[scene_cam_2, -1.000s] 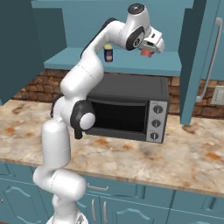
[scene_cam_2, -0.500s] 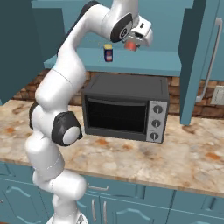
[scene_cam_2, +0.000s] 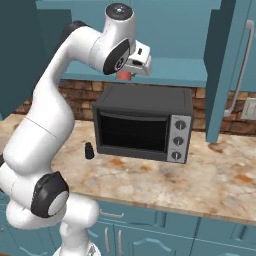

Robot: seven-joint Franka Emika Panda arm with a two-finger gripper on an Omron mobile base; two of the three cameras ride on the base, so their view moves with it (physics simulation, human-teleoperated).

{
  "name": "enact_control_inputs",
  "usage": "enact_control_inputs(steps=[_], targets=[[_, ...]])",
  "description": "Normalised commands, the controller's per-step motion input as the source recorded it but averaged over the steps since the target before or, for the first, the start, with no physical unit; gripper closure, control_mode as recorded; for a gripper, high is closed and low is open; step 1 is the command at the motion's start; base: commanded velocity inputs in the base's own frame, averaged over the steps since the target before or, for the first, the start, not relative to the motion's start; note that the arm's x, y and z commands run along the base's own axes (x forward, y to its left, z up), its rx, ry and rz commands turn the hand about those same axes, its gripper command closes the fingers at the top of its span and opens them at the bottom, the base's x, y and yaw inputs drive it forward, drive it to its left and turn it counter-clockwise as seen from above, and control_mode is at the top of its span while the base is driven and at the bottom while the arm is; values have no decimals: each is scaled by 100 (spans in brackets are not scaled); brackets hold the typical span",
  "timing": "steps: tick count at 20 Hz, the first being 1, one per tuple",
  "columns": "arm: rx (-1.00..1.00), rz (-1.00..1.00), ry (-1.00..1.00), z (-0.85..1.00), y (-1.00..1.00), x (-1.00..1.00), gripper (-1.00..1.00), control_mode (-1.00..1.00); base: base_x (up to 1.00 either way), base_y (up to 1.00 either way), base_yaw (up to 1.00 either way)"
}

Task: Restock the canned food cabinet by taking the new fresh canned food from the counter and placing it in the cabinet. Then, take the old canned food from the cabinet and place it on the counter.

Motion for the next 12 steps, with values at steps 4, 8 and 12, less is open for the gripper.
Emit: enact_control_inputs(steps=[4,8,12], targets=[[-2,26,0,-100,73,-100,100,-100,0,0,0],[0,32,8,-100,28,-100,100,-100,0,0,0],[0,39,5,-100,-34,-76,100,-100,0,0,0]])
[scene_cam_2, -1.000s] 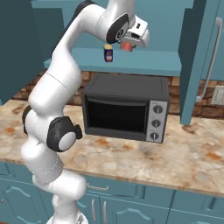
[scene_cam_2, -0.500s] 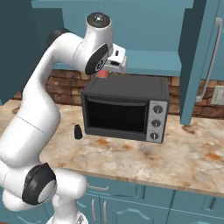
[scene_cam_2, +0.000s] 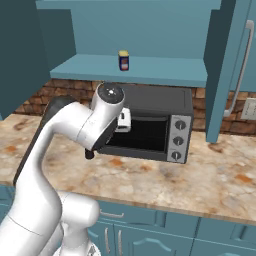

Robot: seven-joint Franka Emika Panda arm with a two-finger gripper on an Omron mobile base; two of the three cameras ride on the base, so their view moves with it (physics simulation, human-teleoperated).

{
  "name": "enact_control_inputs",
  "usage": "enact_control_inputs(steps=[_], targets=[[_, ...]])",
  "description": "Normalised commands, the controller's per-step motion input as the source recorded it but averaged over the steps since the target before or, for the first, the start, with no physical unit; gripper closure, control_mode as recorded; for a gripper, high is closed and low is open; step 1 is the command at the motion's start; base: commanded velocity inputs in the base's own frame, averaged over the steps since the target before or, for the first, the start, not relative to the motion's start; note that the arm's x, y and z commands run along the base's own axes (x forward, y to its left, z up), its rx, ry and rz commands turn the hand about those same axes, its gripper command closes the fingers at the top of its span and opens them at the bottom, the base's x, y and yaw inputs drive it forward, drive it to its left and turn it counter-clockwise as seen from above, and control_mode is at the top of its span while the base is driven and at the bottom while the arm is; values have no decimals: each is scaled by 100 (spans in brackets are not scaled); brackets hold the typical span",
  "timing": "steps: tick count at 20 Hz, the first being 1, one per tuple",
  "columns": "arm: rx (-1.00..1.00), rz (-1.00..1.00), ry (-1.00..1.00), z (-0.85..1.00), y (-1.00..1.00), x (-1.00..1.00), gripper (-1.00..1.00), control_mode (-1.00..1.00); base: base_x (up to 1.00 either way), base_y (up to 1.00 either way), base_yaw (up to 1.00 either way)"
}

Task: Restock the canned food cabinet by taking the new fresh canned food from the counter and placing it in the cabinet. Then, take the old canned food from the cabinet and place it on the counter.

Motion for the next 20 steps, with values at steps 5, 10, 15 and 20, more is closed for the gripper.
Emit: enact_control_inputs(steps=[5,10,15,20], targets=[[10,28,-15,-98,-95,-39,100,-100,0,0,0],[2,16,-26,-70,-53,-6,100,-100,0,0,0],[0,2,-2,-10,0,24,100,-100,0,0,0],[0,8,0,-21,-27,56,100,-100,0,0,0]])
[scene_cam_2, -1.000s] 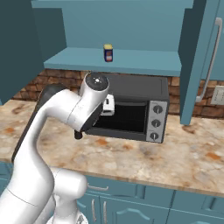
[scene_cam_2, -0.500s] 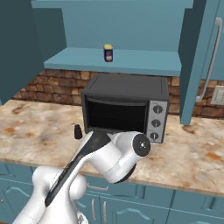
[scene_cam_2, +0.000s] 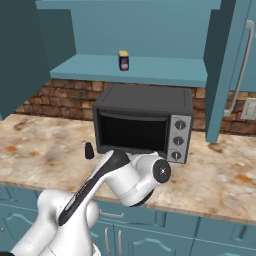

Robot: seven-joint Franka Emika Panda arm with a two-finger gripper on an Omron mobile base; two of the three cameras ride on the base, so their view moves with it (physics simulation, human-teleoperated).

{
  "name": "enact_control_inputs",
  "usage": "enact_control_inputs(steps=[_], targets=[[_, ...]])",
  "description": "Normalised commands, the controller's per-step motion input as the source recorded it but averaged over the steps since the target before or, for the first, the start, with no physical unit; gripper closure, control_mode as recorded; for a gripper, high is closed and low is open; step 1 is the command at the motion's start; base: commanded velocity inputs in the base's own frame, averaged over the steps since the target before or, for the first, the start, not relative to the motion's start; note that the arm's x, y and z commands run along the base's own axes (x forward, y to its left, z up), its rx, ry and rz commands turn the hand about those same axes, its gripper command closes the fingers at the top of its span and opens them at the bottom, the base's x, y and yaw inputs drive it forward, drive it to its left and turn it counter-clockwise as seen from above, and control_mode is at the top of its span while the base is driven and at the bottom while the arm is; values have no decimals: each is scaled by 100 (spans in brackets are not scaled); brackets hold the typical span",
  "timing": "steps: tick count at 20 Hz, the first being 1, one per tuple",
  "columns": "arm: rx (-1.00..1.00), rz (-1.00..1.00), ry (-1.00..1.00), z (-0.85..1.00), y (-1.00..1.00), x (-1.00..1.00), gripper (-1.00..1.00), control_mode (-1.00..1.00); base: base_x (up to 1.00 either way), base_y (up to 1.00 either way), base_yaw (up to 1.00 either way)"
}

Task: Restock the canned food cabinet by taking the new fresh canned food from the counter and placing it in the cabinet. Then, take the old canned food from the cabinet and place it on the counter.

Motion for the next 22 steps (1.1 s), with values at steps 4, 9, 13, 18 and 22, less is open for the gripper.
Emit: enact_control_inputs(steps=[4,9,13,18,22], targets=[[6,19,6,-77,-55,-3,100,-100,0,0,0],[3,23,1,-65,-42,1,100,-100,0,0,0],[0,7,-3,-40,-19,49,100,-100,0,0,0],[0,-1,-3,-46,-3,74,100,-100,0,0,0],[0,-9,-3,-37,0,88,100,-100,0,0,0]])
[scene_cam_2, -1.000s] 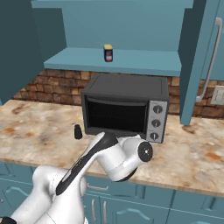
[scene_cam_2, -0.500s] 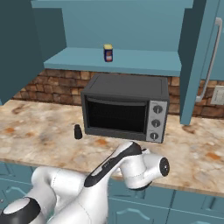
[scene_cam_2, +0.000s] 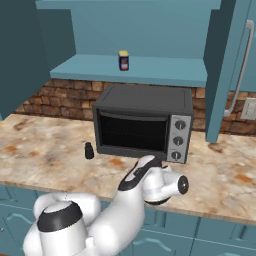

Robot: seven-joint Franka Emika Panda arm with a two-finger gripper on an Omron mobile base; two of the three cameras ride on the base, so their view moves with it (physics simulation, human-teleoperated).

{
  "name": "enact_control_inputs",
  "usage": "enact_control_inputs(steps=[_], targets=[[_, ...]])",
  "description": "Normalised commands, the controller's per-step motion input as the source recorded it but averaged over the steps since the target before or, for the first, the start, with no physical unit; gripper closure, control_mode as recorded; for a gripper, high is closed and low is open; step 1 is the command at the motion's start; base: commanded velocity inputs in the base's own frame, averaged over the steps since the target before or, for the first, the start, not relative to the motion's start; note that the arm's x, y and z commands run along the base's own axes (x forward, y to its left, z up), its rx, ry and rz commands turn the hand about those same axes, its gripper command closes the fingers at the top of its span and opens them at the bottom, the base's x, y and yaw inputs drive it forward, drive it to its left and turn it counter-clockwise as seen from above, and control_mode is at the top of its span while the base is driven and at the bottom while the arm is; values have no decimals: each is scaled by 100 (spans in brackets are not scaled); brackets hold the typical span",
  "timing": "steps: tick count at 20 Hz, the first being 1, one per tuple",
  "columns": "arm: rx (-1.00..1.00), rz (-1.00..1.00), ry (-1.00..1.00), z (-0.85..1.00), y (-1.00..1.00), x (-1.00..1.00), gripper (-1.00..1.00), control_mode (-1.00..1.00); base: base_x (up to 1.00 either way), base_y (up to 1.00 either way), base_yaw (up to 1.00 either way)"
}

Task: Restock the canned food cabinet by taking the new fresh canned food from the counter and placing it in the cabinet. Then, take the old canned food from the cabinet and place it on the counter.

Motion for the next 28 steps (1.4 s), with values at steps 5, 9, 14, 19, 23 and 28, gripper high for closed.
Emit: enact_control_inputs(steps=[5,9,14,19,23,28], targets=[[0,-5,-1,-11,0,39,-100,-100,0,0,0],[0,0,0,5,0,0,-100,-100,0,0,0],[0,0,1,46,0,-10,-100,-100,0,0,0],[-7,0,-4,87,29,-41,-100,-100,0,0,0],[-24,0,-16,100,83,-19,-100,-100,0,0,0],[-32,0,-11,100,100,0,-100,-100,0,0,0]])
